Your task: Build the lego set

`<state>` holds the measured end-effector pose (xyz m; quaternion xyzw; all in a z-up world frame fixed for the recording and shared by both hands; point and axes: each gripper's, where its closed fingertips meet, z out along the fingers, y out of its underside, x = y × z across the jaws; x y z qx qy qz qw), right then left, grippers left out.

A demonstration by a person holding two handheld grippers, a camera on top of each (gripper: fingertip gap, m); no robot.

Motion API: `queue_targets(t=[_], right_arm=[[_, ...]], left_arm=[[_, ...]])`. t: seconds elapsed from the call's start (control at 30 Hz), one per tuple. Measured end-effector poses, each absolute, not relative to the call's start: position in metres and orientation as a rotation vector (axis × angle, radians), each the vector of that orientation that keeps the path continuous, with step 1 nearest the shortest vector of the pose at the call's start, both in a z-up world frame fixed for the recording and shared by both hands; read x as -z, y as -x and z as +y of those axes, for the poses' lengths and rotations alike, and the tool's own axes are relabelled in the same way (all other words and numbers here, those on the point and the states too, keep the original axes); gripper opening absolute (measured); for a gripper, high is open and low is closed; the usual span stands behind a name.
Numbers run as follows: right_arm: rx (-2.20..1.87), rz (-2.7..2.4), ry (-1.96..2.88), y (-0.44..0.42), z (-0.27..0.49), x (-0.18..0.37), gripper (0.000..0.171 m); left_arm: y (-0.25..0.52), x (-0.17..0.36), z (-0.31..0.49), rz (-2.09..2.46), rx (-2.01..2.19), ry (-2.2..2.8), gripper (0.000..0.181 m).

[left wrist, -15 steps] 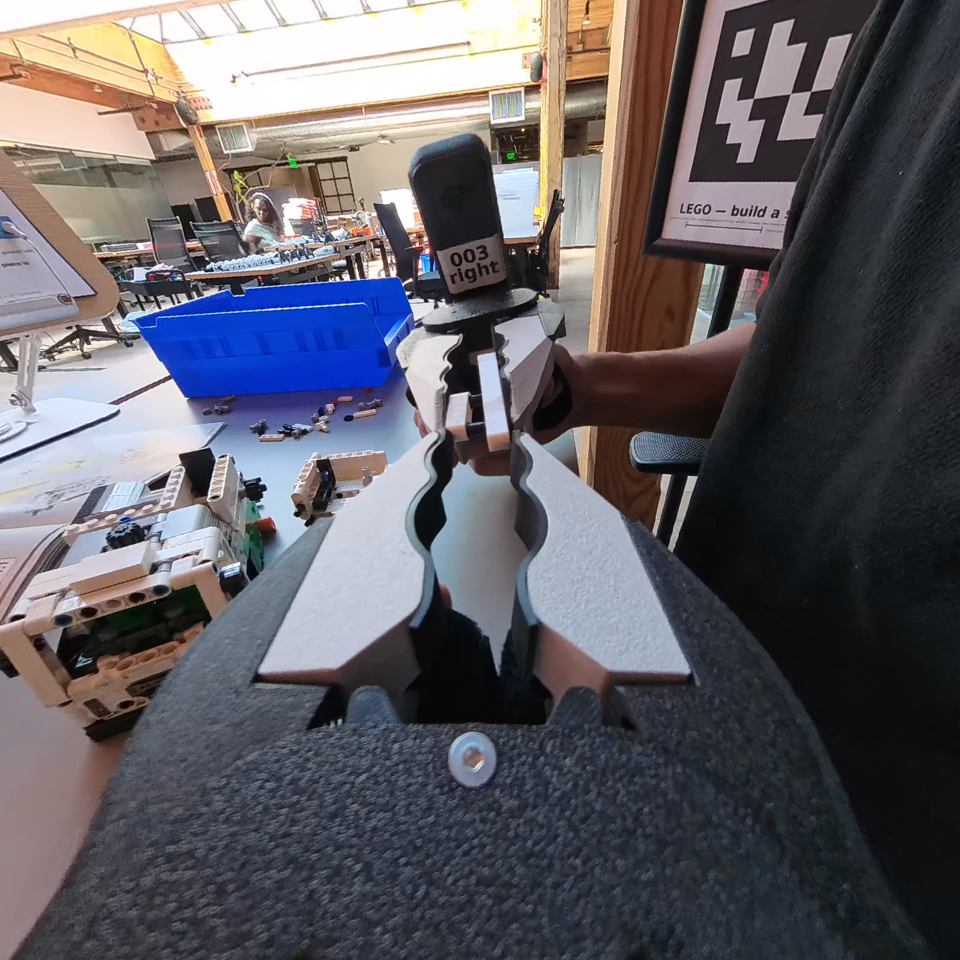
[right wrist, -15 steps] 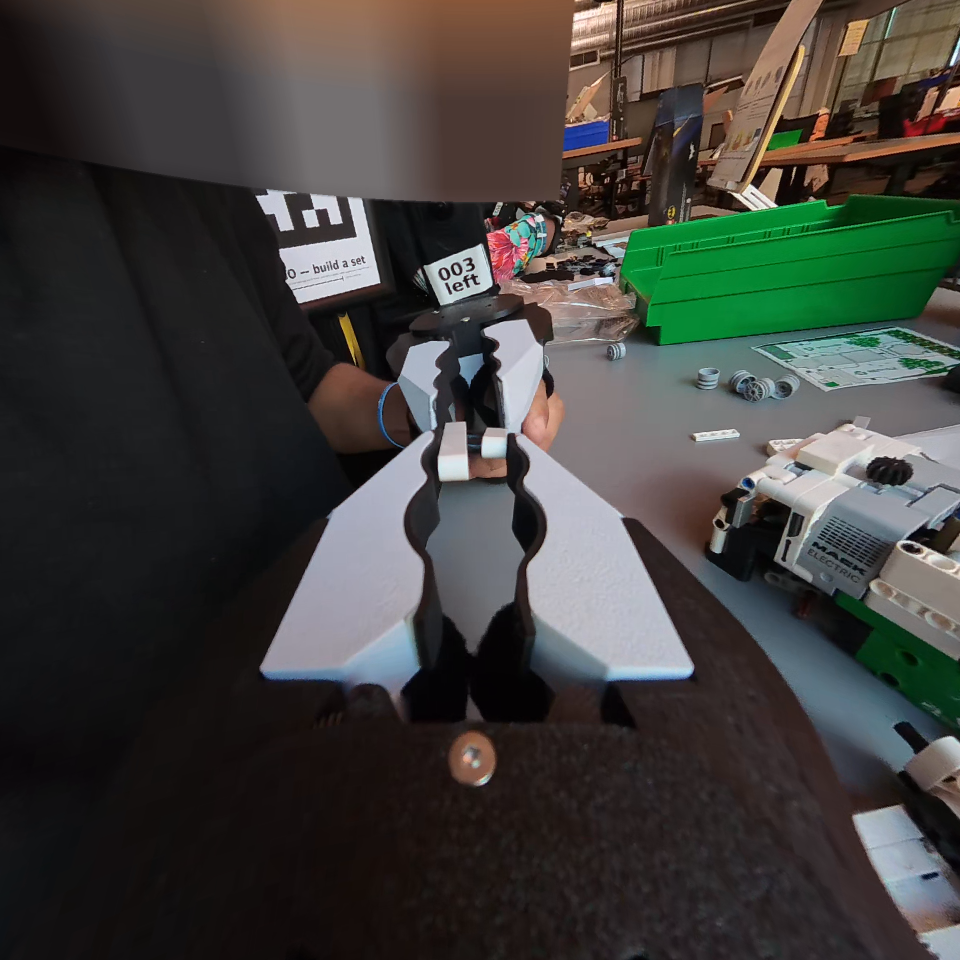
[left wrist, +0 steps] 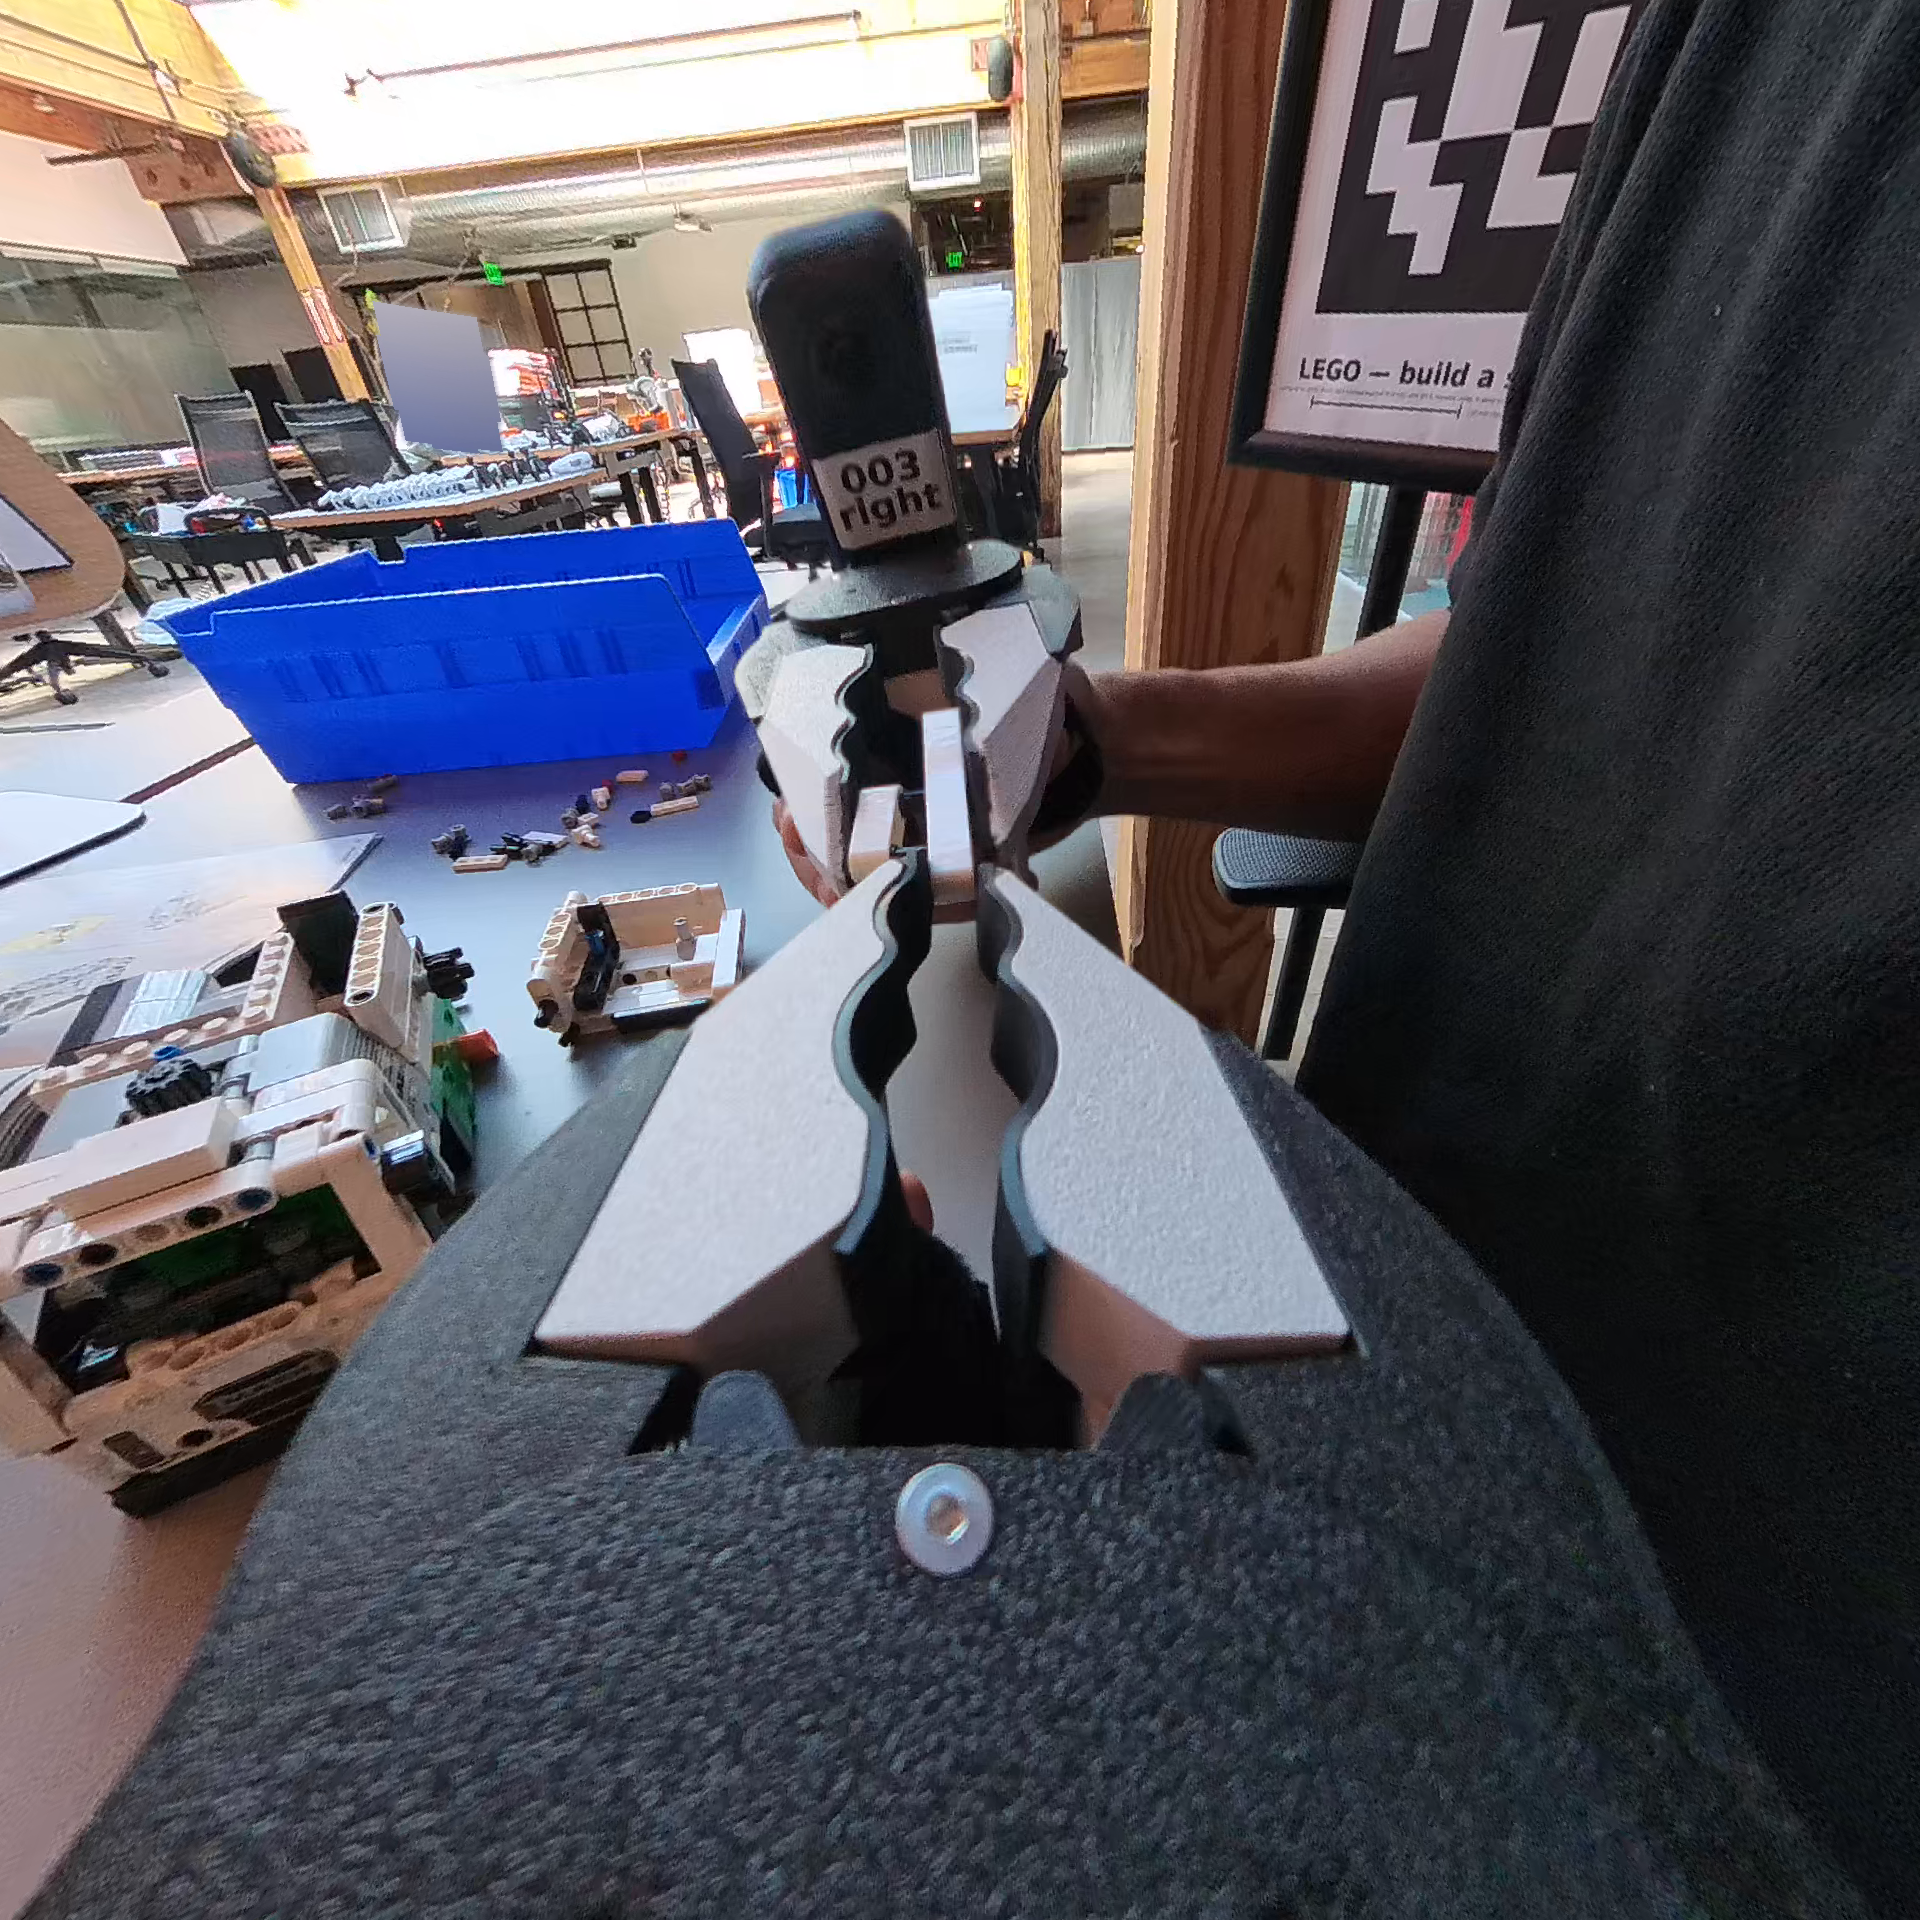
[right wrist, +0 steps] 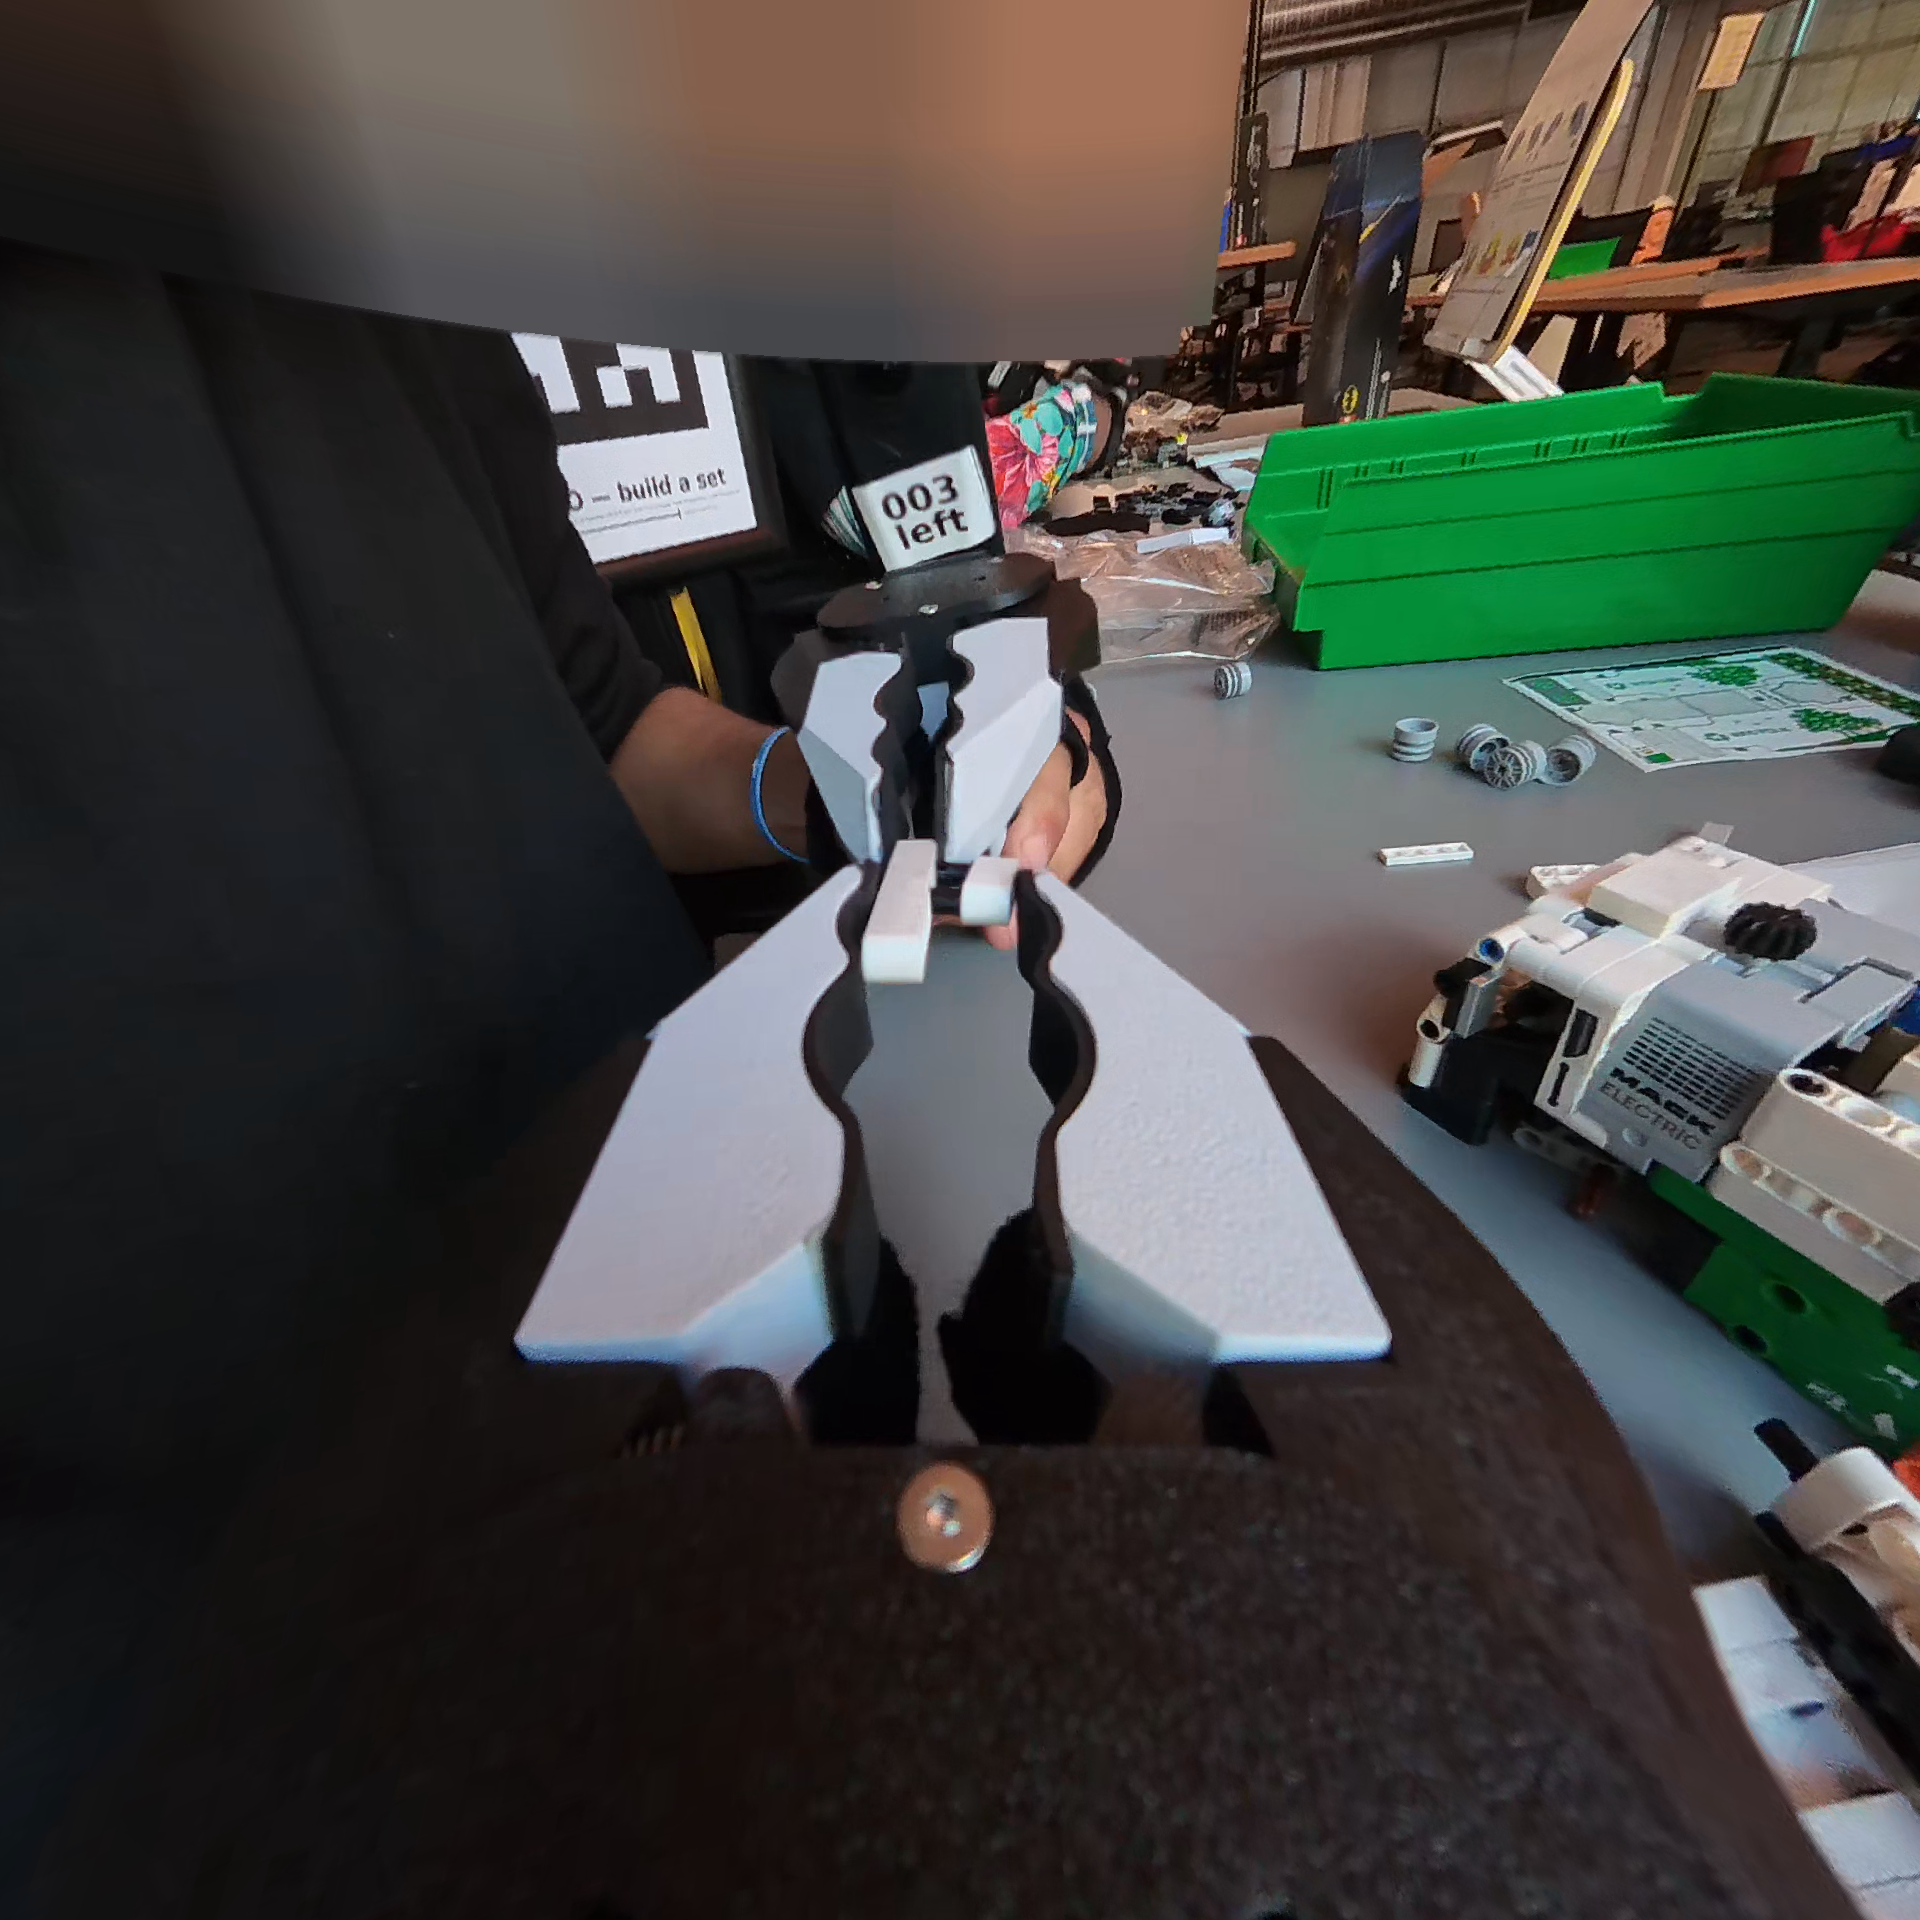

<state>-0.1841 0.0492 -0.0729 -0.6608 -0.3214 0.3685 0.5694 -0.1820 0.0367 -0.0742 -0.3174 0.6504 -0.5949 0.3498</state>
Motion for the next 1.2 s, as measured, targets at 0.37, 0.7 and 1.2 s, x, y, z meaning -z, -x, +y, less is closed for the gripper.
queue_targets(t=[0.37, 0.7, 1.2], right_arm=[[-0.494, -1.007, 1.97, 0.17, 0.05, 0.112, 0.03], [-0.044, -1.295, 2.095, 0.171, 0.054, 0.142, 0.023], [0.111, -1.266, 2.109, 0.161, 0.061, 0.152, 0.023]], left_arm=[[0.18, 0.103, 0.04, 1.853, 1.226, 0.78, 0.007], [0.176, 0.128, 0.04, 1.958, 1.012, 0.754, 0.008], [0.167, 0.141, 0.047, 1.965, 0.811, 0.687, 0.008]])
